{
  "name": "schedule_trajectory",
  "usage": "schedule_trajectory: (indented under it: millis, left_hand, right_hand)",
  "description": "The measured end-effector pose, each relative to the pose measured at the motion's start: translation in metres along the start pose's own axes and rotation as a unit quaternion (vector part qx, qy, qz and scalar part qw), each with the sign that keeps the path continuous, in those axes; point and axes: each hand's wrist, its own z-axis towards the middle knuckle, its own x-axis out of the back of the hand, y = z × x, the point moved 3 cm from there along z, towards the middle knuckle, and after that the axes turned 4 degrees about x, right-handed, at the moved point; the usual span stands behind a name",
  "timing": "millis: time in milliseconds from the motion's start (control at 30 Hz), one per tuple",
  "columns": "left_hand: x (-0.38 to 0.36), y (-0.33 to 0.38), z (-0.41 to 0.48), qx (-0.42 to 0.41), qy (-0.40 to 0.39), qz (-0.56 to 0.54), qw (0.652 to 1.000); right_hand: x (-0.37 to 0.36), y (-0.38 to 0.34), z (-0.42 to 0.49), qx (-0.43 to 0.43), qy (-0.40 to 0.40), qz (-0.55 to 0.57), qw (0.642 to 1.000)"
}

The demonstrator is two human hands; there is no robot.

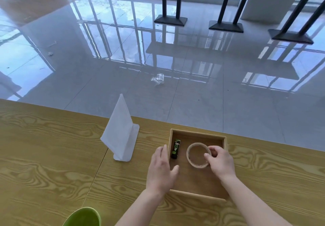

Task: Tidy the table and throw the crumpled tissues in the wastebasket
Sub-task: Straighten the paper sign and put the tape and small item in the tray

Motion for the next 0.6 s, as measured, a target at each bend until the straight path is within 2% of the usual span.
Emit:
schedule_trajectory:
  millis: [200, 600]
  left_hand:
    - [-0.006, -0.017, -0.009, 0.047, -0.045, -0.019, 0.998]
    - [-0.012, -0.023, -0.01, 0.048, -0.045, -0.029, 0.997]
  right_hand:
    - [-0.024, -0.005, 0.005, 0.013, -0.007, -0.081, 0.997]
    - [-0.037, -0.019, 0.014, 0.017, -0.007, -0.085, 0.996]
